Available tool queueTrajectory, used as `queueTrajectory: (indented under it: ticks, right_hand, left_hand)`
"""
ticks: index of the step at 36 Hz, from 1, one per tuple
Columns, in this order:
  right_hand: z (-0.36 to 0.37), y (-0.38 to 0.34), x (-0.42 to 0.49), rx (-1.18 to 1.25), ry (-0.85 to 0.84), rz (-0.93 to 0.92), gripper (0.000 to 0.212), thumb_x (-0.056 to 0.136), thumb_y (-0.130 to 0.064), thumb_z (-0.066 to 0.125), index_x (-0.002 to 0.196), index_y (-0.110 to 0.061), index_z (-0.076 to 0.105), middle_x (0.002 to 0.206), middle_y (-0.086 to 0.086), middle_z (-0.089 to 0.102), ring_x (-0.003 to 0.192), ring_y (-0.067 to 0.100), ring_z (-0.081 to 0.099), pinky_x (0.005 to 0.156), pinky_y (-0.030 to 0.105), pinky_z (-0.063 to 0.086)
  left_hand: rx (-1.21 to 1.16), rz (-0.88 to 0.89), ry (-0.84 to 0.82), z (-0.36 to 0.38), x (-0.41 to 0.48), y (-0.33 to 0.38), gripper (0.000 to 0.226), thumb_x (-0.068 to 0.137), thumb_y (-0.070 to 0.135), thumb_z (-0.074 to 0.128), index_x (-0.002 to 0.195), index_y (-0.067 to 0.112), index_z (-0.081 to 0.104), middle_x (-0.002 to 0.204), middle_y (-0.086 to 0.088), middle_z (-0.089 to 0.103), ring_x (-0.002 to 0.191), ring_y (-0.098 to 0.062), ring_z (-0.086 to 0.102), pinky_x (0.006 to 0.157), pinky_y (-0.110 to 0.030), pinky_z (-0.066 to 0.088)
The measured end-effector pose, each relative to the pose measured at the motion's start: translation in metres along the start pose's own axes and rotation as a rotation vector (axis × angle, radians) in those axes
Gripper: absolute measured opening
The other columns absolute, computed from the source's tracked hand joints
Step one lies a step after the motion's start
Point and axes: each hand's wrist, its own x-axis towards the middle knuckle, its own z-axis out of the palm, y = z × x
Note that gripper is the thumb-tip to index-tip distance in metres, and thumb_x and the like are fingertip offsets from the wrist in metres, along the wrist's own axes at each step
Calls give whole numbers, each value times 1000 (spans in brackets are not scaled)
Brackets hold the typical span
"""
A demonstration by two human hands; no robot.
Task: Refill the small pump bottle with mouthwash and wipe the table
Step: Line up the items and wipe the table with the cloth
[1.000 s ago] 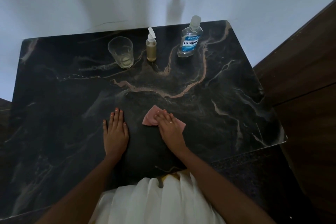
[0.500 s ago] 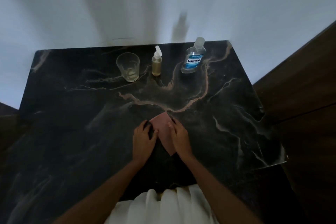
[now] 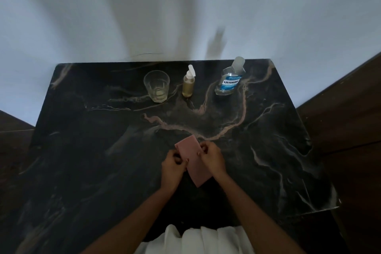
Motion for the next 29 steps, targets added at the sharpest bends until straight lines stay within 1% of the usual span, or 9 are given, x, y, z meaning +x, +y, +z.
queueTrajectory:
  ticks: [6, 10, 12, 15, 18, 21, 23, 25, 29]
  right_hand:
    - [16, -34, 8, 127, -20, -52, 18, 81, -8, 63, 99, -10, 61, 97, 9, 65, 86, 19, 60, 73, 32, 49]
    - [35, -63, 14, 234, -57, -94, 35, 80, -3, 63, 110, -14, 50, 96, -1, 59, 85, 9, 54, 63, 12, 40]
    - [47, -78, 19, 251, -85, -118, 31, 81, -2, 61, 105, -16, 48, 101, 2, 59, 88, 10, 54, 68, 15, 41]
    - [67, -102, 29, 187, -110, -188, 18, 84, -3, 58, 100, -10, 57, 108, 10, 57, 93, 14, 54, 79, 19, 41]
    - [85, -124, 40, 134, -126, -259, 19, 86, -3, 56, 104, -5, 61, 112, 11, 54, 97, 13, 52, 79, 9, 34]
    - [102, -147, 53, 101, -144, -298, 27, 86, 0, 53, 113, -2, 57, 118, 11, 49, 104, 16, 50, 80, 3, 26]
    - [112, -161, 62, 70, -167, -321, 31, 87, 1, 51, 118, -2, 52, 122, 11, 44, 109, 19, 48, 86, 9, 31]
    - [121, -175, 71, 37, -174, -357, 36, 87, 1, 50, 123, -2, 47, 125, 11, 41, 111, 22, 45, 92, 23, 38]
    - [132, -195, 92, -39, -147, -415, 39, 87, 1, 48, 126, -2, 42, 129, 15, 37, 114, 27, 42, 95, 35, 42]
  left_hand:
    - [-53, -21, 117, -33, 25, 10, 11, 81, 10, 64, 91, 11, 61, 89, -14, 67, 83, -26, 64, 78, -44, 55]
    - [-18, 21, 200, -66, 43, 18, 21, 82, 12, 63, 100, 3, 63, 95, -16, 67, 83, -24, 62, 79, -41, 53]
    - [-16, 35, 228, -82, 54, 23, 23, 83, 10, 62, 103, -1, 62, 97, -19, 67, 83, -25, 62, 77, -39, 52]
    - [7, 41, 294, -105, 71, 27, 24, 84, 10, 61, 104, -3, 61, 100, -21, 66, 84, -23, 59, 73, -33, 47]
    - [44, 24, 363, -128, 90, 30, 27, 84, 13, 62, 107, -1, 60, 105, -20, 65, 90, -24, 60, 76, -32, 47]
    - [64, 48, 403, -148, 110, 36, 28, 84, 14, 61, 108, 0, 60, 106, -20, 65, 89, -21, 58, 76, -30, 46]
    - [83, 74, 414, -159, 126, 41, 28, 85, 13, 60, 110, 0, 60, 108, -20, 65, 92, -24, 59, 78, -31, 47]
    - [101, 91, 419, -168, 142, 47, 28, 85, 12, 59, 111, 0, 59, 110, -20, 64, 95, -26, 60, 80, -32, 46]
    - [135, 116, 427, -178, 172, 58, 29, 85, 9, 58, 113, 1, 58, 113, -19, 63, 100, -27, 59, 83, -29, 44]
